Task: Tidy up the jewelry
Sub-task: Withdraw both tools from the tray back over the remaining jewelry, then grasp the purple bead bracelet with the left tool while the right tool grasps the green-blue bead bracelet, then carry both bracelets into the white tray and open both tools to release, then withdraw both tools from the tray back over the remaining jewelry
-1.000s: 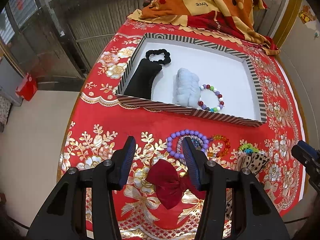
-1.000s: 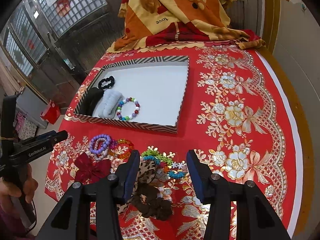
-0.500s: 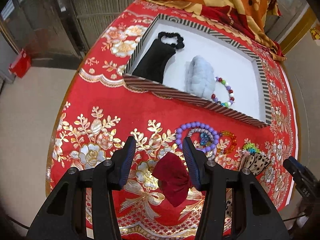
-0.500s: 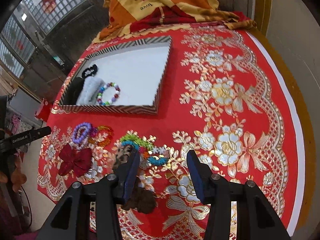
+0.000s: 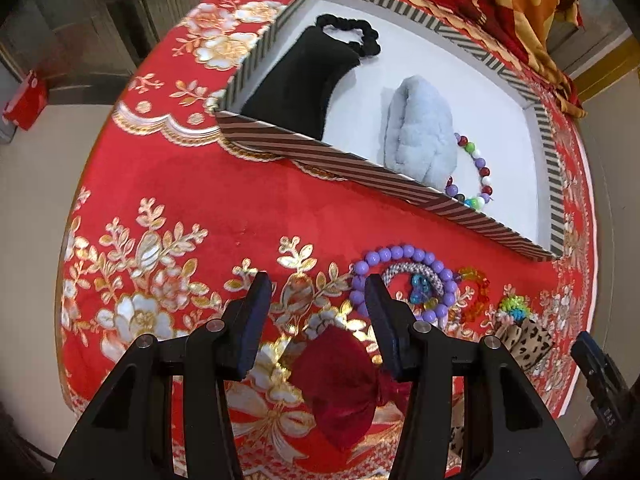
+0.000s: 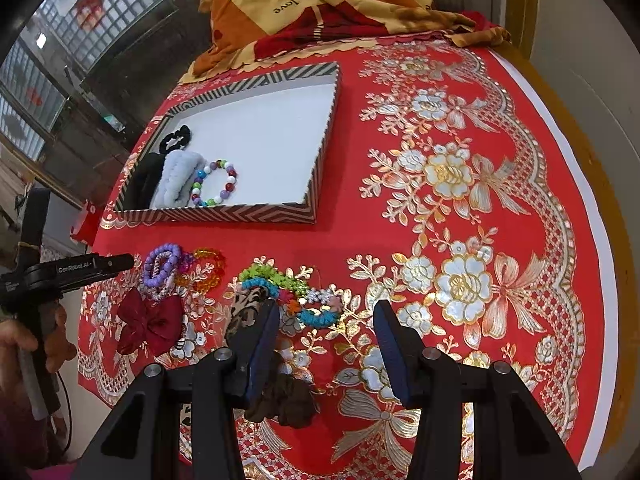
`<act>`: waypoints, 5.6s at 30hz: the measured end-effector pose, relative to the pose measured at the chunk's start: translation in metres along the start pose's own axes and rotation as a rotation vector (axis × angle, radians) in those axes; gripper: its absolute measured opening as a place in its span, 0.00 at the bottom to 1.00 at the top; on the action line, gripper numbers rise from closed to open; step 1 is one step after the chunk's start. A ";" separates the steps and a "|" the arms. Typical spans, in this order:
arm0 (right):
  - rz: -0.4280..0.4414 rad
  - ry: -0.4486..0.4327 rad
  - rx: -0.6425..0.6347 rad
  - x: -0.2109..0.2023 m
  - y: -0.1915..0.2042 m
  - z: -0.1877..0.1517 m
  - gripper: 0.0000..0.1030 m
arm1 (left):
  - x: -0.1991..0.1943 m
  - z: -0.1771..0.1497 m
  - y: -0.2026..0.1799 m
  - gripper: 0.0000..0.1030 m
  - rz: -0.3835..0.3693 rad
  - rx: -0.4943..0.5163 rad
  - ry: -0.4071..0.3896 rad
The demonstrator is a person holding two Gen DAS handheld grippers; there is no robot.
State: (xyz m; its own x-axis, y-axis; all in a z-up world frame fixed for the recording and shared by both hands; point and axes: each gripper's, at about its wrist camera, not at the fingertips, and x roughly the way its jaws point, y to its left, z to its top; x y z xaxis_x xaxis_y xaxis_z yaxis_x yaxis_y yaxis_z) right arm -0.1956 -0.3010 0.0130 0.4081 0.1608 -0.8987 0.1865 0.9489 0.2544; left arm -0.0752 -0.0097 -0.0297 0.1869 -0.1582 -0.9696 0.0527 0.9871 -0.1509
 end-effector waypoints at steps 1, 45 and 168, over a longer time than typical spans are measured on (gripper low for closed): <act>-0.002 0.001 0.005 0.000 -0.001 0.000 0.45 | 0.003 0.002 -0.002 0.47 0.016 0.009 0.004; -0.035 -0.026 -0.139 0.037 0.016 0.006 0.10 | -0.013 0.018 0.005 0.08 -0.066 0.055 -0.010; 0.118 -0.077 -0.074 0.000 0.090 0.092 0.39 | -0.058 0.069 -0.056 0.44 0.048 0.196 -0.202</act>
State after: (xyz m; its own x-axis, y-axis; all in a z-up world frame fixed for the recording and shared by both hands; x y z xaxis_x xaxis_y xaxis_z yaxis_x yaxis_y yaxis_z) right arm -0.0966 -0.2410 0.0692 0.4912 0.2538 -0.8333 0.0679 0.9426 0.3271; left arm -0.0212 -0.0571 0.0482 0.3844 -0.1326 -0.9136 0.2245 0.9733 -0.0468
